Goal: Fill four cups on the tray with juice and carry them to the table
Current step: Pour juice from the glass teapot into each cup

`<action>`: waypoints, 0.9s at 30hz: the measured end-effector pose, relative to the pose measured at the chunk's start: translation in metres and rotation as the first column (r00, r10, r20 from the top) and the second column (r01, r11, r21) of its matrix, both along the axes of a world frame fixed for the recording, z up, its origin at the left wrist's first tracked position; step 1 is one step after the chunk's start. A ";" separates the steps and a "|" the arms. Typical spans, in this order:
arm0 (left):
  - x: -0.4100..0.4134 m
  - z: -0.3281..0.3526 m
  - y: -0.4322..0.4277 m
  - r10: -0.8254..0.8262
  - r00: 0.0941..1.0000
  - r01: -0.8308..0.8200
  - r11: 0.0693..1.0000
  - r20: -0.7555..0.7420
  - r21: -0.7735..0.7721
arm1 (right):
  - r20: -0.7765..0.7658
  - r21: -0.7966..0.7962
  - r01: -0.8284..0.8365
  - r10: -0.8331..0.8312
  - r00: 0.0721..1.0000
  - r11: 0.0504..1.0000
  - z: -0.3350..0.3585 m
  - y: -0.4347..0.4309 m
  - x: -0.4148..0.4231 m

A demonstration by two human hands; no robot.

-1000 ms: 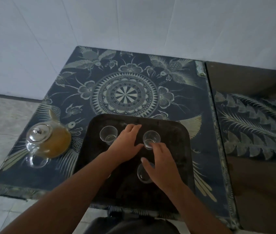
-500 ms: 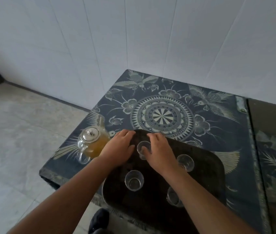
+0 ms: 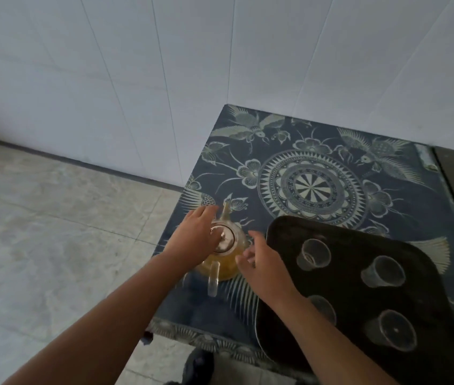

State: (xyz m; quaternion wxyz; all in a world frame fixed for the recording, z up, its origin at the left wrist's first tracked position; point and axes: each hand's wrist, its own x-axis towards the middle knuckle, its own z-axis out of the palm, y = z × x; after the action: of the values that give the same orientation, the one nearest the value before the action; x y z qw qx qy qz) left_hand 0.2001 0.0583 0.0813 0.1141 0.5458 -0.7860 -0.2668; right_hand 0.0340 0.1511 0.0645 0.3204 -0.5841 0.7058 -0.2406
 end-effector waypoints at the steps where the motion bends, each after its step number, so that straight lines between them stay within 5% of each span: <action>1: 0.006 -0.005 -0.005 0.002 1.000 -0.001 1.000 -0.015 0.017 | 0.034 0.020 0.050 -0.051 0.998 0.999 -0.003 0.002 0.009; 8: 0.023 -0.026 -0.029 -0.030 0.996 0.042 0.990 -0.086 0.136 | 0.157 0.164 0.366 -0.391 0.907 0.916 -0.018 0.016 0.056; 12: 0.023 -0.032 -0.039 0.007 0.991 0.022 0.978 -0.135 0.209 | 0.285 0.253 0.512 -0.569 0.772 0.821 -0.031 0.017 0.075; 17: 0.019 -0.040 -0.052 0.087 0.978 -0.021 0.946 -0.191 0.324 | 0.392 0.192 0.551 -0.579 0.715 0.812 -0.037 0.015 0.094; 27: 0.008 -0.063 -0.083 0.189 0.938 0.022 0.802 -0.289 0.597 | 0.572 0.367 0.637 -0.705 0.419 0.677 -0.041 -0.010 0.106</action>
State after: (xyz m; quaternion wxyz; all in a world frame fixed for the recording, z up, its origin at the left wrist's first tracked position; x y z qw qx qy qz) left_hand 0.2076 -0.0242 0.0184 0.0818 0.5351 -0.6074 -0.5815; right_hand 0.1400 0.1409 0.0232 0.4563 -0.1078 0.7219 -0.5090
